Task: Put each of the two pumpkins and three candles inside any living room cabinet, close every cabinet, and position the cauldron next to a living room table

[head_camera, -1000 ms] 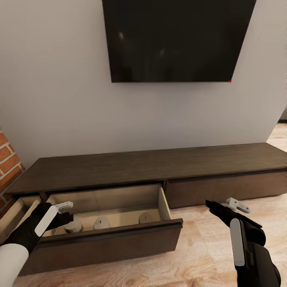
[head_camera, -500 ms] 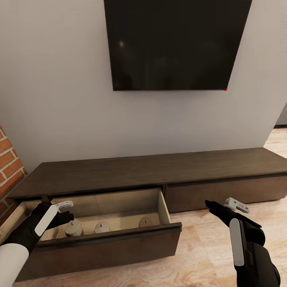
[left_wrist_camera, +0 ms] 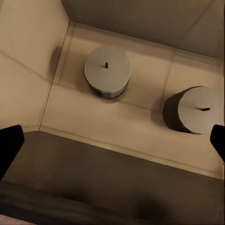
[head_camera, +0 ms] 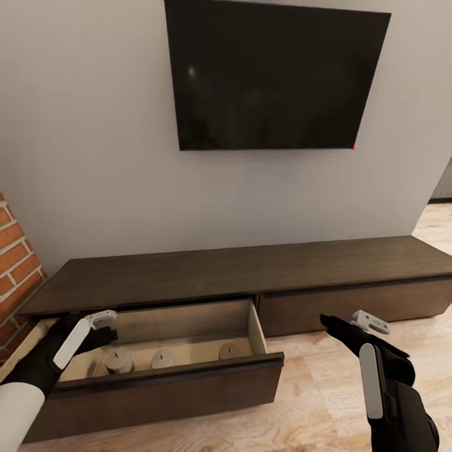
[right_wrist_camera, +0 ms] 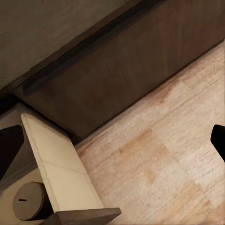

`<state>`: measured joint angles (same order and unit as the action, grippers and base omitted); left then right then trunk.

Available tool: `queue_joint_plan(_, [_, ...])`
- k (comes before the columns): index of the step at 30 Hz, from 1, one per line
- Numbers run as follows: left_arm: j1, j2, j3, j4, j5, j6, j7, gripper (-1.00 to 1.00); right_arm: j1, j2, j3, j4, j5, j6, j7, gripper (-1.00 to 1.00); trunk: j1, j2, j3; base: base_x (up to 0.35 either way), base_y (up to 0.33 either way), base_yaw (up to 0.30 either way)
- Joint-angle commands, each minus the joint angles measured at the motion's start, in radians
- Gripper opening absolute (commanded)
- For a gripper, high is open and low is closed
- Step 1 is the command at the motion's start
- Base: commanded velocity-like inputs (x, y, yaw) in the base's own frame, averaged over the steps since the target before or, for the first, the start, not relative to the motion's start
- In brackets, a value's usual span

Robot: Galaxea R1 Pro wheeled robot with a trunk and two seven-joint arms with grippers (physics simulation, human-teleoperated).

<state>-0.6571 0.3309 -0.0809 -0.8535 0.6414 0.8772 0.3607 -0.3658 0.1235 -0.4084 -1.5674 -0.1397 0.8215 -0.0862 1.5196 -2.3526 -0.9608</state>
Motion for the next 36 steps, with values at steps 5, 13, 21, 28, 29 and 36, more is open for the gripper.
queue_joint_plan(5, [0.004,0.008,0.001,-0.183,0.012,0.021,0.008,1.00,-0.001,-0.001,0.078,-0.002,-0.010,0.005,-0.007,1.00,-0.004,0.007,0.002,-0.001,0.000,0.000])
queue_joint_plan(13, [0.034,0.016,0.006,-0.529,0.013,0.123,0.010,1.00,0.001,-0.002,0.250,-0.012,-0.007,-0.002,-0.008,1.00,-0.019,0.035,0.015,0.000,0.000,0.000])
queue_joint_plan(21, [0.050,0.017,0.088,-0.628,0.016,0.146,0.010,1.00,0.000,0.003,0.311,-0.015,-0.007,-0.005,-0.009,1.00,-0.050,0.091,0.040,-0.032,0.000,0.000])
queue_joint_plan(28, [0.051,0.011,0.125,-0.636,0.018,0.170,0.010,1.00,-0.003,0.006,0.315,-0.016,-0.007,-0.005,-0.010,1.00,-0.077,0.140,0.062,-0.252,0.000,0.000])
queue_joint_plan(29, [0.051,0.010,0.127,-0.636,0.018,0.170,0.010,1.00,-0.003,0.006,0.316,-0.016,-0.008,-0.005,-0.010,1.00,-0.081,0.147,0.065,-0.140,0.000,0.000])
queue_joint_plan(36, [0.051,0.007,0.130,-0.637,0.017,0.170,0.010,1.00,-0.004,0.007,0.352,-0.016,-0.008,-0.005,-0.013,1.00,-0.108,0.196,0.087,-0.046,0.000,0.000])
